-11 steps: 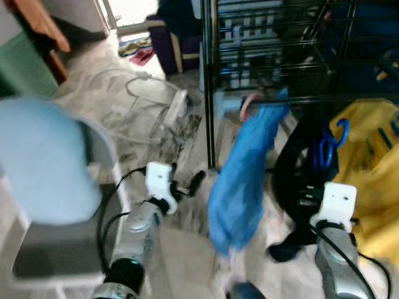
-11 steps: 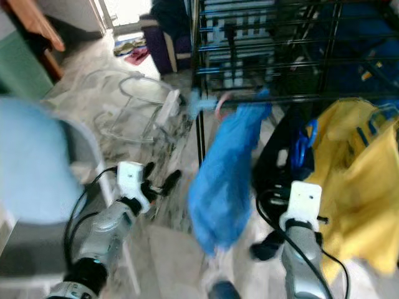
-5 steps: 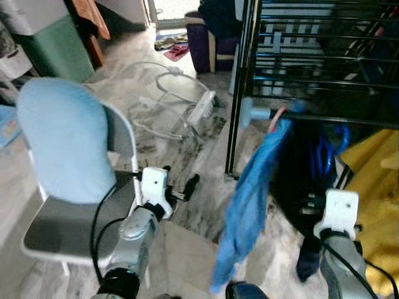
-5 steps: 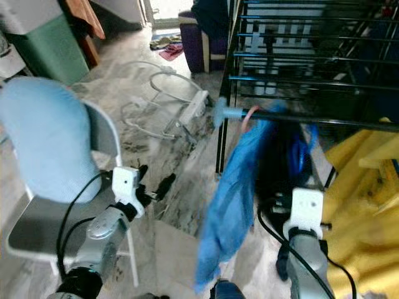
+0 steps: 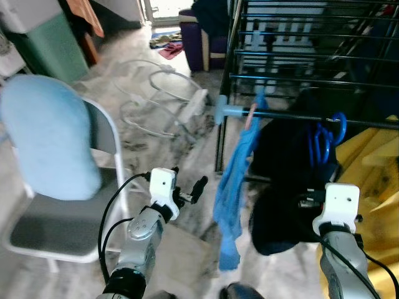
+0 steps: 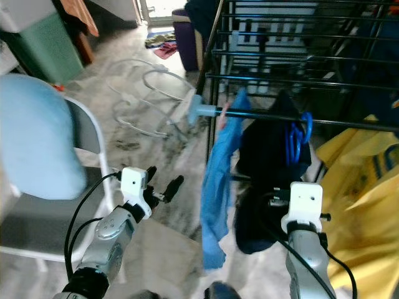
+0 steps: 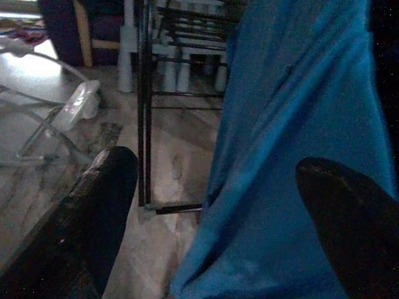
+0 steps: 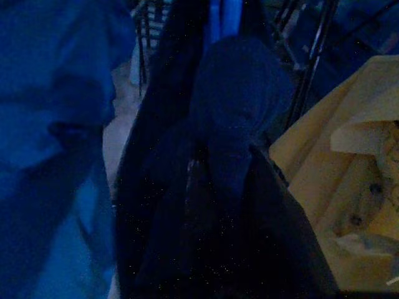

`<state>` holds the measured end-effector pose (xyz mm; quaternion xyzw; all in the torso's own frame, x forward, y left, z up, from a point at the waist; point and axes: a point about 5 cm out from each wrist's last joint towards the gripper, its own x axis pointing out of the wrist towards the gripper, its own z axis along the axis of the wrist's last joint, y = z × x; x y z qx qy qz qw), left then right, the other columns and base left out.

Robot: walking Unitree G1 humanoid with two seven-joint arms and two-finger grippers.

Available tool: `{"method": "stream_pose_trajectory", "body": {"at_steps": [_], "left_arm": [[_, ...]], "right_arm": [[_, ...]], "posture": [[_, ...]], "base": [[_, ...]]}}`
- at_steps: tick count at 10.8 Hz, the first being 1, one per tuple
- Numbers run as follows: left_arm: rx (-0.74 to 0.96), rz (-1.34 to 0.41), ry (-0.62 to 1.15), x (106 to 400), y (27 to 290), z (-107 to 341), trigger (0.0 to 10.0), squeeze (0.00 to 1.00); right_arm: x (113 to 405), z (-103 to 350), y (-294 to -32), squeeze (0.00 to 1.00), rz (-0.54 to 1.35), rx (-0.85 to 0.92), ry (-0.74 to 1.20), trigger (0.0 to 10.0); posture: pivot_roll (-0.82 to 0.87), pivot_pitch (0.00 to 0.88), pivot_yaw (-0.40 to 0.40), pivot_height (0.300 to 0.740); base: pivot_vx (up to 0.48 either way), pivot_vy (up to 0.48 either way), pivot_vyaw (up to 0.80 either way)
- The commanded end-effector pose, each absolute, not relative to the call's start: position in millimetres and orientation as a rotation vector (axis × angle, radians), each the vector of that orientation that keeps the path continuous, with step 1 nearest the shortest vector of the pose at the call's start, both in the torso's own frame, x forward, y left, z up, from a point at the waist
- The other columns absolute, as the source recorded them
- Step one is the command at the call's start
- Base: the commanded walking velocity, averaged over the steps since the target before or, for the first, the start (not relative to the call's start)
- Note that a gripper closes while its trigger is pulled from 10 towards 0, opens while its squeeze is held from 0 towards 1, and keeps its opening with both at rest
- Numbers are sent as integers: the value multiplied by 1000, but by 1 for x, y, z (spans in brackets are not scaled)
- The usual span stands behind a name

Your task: Hang hanger

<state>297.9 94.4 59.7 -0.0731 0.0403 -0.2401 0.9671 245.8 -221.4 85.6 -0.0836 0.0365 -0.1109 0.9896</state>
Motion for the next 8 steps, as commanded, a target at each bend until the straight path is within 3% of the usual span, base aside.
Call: {"method": "stream_pose_trajectory", "body": {"at_steps": [1,8], "left_arm": [[-134,-463,92,296,101,57,10000,0],[-144,-444,109,297,106,55,10000,0]], "right_arm": [[245,89,-215,0,-194,-162,56,10000],[253,94,-193,0,-64,-136,48,10000]], "posture": [[-227,127,65,740],[-223,135,75,740]], "base": [[0,-371,0],[0,0,0]]}}
